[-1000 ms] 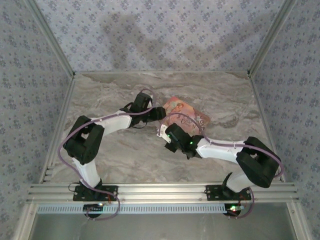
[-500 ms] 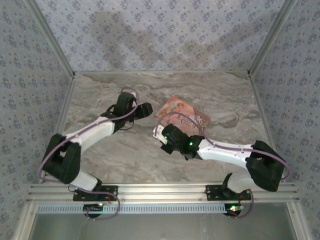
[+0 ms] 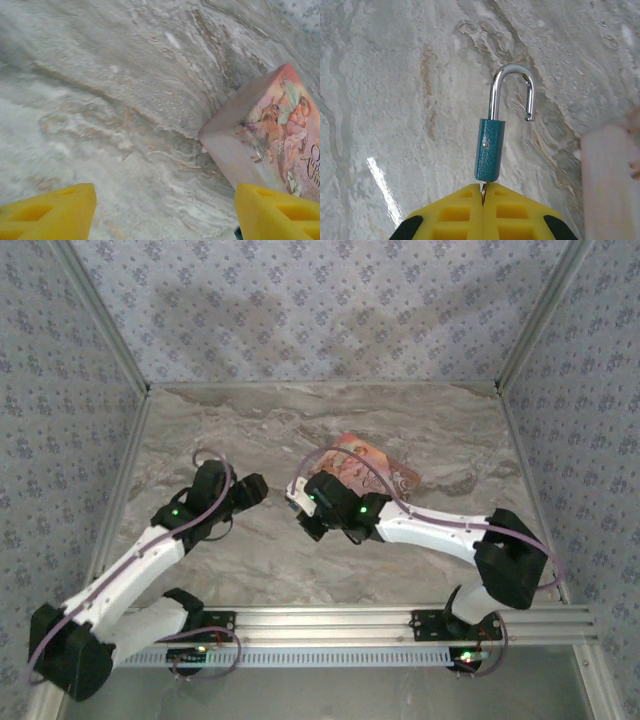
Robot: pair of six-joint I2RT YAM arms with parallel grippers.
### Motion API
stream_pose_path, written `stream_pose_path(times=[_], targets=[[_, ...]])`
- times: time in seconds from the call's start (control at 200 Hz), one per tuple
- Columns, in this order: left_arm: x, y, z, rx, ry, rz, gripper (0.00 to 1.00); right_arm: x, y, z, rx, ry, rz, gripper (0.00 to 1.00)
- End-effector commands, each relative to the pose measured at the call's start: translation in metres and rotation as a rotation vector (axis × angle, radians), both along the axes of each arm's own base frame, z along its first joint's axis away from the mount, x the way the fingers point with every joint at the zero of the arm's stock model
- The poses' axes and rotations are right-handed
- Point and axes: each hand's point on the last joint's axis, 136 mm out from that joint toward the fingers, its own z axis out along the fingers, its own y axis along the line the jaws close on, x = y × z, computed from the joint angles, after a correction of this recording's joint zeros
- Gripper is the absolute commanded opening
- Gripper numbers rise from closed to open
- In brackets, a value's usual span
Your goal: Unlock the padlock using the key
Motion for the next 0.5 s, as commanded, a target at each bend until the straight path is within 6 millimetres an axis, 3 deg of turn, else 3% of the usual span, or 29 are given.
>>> stream_pose_path(times=[0.0,0.22,0.495], targets=[[-0.023,0.030,-0.012,0.036,0.065,0.105,0.73,-0.007,0.019,-0.004,0.020,0.101,0.025,0.00],[-0.045,0.046,-0.019,-0.011,0.076,0.163,0.73,0.000,0.050,-0.024,0.003,0.215,0.025,0.00],[-0.048,0.047,-0.019,-0.037,0.068,0.166,0.73,-0.006,0.073,-0.059,-0.053,0.332,0.035,0.00]])
